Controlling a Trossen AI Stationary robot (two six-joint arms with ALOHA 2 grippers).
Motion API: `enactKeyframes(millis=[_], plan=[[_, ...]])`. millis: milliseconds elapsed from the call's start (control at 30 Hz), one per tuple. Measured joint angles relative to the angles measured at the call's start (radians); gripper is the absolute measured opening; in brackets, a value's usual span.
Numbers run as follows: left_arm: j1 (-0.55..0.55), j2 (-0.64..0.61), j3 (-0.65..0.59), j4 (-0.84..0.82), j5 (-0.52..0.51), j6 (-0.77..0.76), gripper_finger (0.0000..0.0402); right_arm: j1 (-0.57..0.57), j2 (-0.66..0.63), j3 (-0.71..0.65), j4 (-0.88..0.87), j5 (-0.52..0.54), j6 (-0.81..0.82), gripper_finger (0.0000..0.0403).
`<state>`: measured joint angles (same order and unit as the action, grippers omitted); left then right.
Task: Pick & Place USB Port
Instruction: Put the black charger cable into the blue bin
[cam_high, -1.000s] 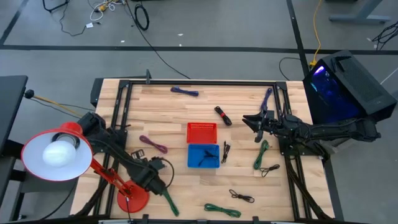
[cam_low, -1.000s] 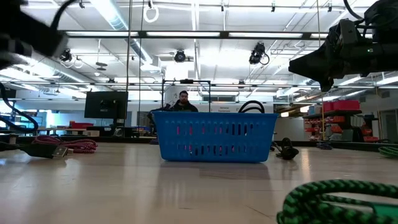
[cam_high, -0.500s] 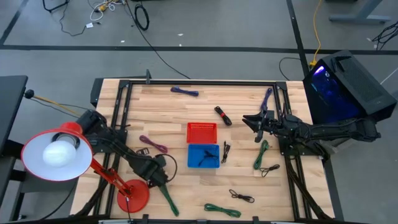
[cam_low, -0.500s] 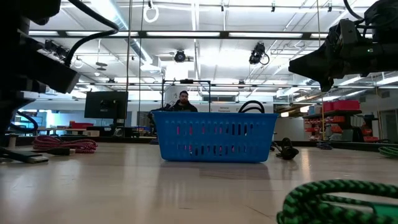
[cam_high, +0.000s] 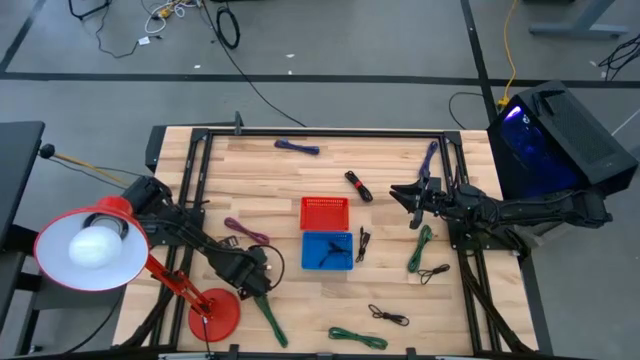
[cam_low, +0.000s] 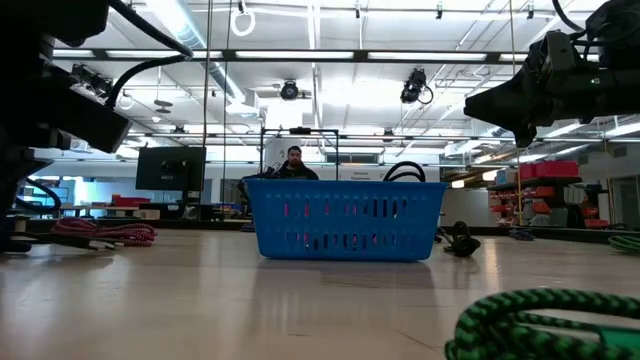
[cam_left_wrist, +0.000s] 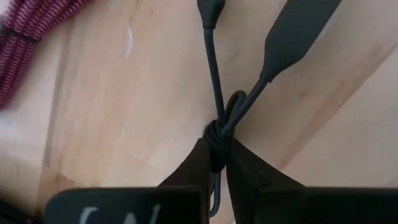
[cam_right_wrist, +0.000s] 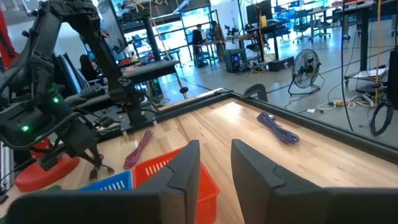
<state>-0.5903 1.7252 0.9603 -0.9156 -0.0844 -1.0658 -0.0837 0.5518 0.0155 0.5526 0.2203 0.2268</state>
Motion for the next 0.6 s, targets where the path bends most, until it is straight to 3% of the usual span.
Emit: enactKeyframes(millis=[300, 467, 600], plan=[[-0.005, -0.071, 0.266, -0.120, -0.250, 0.088, 0.0028, 0.000, 0.001, 0.000, 0.000, 0.000, -0.002, 0.0095], [-0.001, -0.103, 0.395, -0.110, -0.453, 0.220, 0.0028, 0.000, 0.001, 0.000, 0.000, 0.000, -0.003, 0.0095], [0.015, -0.119, 0.431, -0.042, -0.588, 0.359, 0.0028, 0.000, 0.001, 0.000, 0.000, 0.000, 0.000, 0.0095]])
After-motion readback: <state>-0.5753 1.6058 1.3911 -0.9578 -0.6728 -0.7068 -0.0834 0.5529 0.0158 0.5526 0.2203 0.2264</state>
